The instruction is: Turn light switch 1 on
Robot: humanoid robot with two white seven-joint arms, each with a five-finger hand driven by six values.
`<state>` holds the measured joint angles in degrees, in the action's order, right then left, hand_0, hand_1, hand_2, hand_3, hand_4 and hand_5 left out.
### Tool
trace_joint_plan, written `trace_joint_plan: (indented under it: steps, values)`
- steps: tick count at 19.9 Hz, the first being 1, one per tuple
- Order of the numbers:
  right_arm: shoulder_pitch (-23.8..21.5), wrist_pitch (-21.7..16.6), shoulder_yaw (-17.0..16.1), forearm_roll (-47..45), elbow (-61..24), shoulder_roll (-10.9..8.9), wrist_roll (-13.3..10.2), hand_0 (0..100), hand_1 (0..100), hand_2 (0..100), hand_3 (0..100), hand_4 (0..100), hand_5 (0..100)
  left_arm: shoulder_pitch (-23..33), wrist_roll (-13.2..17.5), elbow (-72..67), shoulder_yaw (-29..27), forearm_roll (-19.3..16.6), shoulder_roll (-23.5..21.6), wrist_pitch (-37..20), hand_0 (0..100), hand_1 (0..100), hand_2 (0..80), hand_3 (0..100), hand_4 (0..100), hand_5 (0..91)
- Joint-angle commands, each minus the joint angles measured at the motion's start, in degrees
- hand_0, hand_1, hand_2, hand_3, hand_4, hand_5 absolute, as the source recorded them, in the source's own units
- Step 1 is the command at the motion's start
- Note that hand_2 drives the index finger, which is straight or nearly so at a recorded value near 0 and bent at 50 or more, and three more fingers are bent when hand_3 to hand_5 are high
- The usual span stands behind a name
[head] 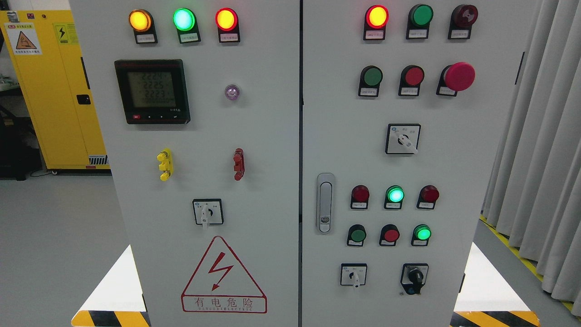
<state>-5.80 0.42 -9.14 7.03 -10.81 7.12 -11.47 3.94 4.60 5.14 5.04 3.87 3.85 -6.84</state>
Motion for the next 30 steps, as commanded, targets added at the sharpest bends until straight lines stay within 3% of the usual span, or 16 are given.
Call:
trace_joint_plan:
  steps: [1, 7, 10, 14, 16, 17, 18, 19, 21, 24, 26, 29, 30]
  values:
    - [0.00, 0.02, 0.00, 0.00, 0.00, 0.00, 0.05, 0, 50, 4, 0, 0, 0, 0.02, -0.03, -0.05, -0.03, 0.00, 0.11, -0.02, 21, 0, 0.0, 0, 0, 0.0]
    - [0.00, 0.02, 0.00, 0.00, 0.00, 0.00, -0.04, 0, 50, 4, 0, 0, 0, 0.10, -0.29, 0.92, -0.12, 0.00, 0.02, -0.28, 21, 0, 0.0, 0, 0, 0.0]
    - [0.00, 0.02, 0.00, 0.00, 0.00, 0.00, -0.04, 0, 50, 4, 0, 0, 0, 1.07, -4.14, 7.57, -0.21, 0.00, -0.07, -0.81, 21, 0, 0.0, 0, 0, 0.0]
    - [0.00, 0.02, 0.00, 0.00, 0.00, 0.00, 0.05, 0, 50, 4, 0, 0, 0, 5.98, -11.17, 23.73, -0.21, 0.18, -0.24, -2.38, 21, 8, 0.0, 0, 0, 0.0]
    - [0.00, 0.02, 0.00, 0.00, 0.00, 0.00, -0.04, 0, 50, 4, 0, 0, 0, 8.62, -12.15, 31.99, -0.21, 0.09, -0.59, -5.01, 23, 11, 0.0, 0, 0, 0.0]
    - [0.00, 0.02, 0.00, 0.00, 0.00, 0.00, -0.04, 0, 50, 4, 0, 0, 0, 9.41, -12.33, 35.77, -0.21, 0.00, -0.85, -6.68, 24, 11, 0.0, 0, 11, 0.0]
    - [0.00, 0.02, 0.00, 0.00, 0.00, 0.00, 0.05, 0, 50, 4, 0, 0, 0, 9.94, -12.50, 39.21, -0.21, 0.00, -1.12, -7.83, 25, 12, 0.0, 4, 16, 0.0]
    - [0.00, 0.02, 0.00, 0.00, 0.00, 0.00, 0.05, 0, 50, 4, 0, 0, 0, 10.47, -12.94, 43.24, -0.38, 0.00, -1.38, -8.62, 26, 13, 0.0, 19, 23, 0.0]
    - [0.00, 0.02, 0.00, 0.00, 0.00, 0.00, 0.05, 0, 50, 4, 0, 0, 0, 12.49, -14.26, 54.21, -1.35, 0.00, -2.26, -8.98, 28, 15, 1.0, 26, 31, 0.0]
    - [0.00, 0.02, 0.00, 0.00, 0.00, 0.00, 0.05, 0, 50, 4, 0, 0, 0, 15.22, -14.18, 71.53, -1.35, -0.09, -3.67, -7.93, 31, 22, 14.1, 40, 46, 12.0]
    - [0.00, 0.02, 0.00, 0.00, 0.00, 0.00, 0.05, 0, 50, 4, 0, 0, 0, 15.66, -14.18, 78.93, -1.26, -0.44, -3.93, -6.70, 34, 33, 23.1, 53, 60, 33.0]
    - [0.00, 0.02, 0.00, 0.00, 0.00, 0.00, 0.05, 0, 50, 4, 0, 0, 0, 16.01, -14.09, 86.94, -1.44, -0.53, -4.28, -4.51, 32, 37, 26.6, 57, 65, 41.7]
    - [0.00, 0.02, 0.00, 0.00, 0.00, 0.00, 0.05, 0, 50, 4, 0, 0, 0, 16.10, -14.09, 88.88, -1.53, -0.53, -4.46, -4.24, 31, 40, 29.7, 61, 70, 49.6]
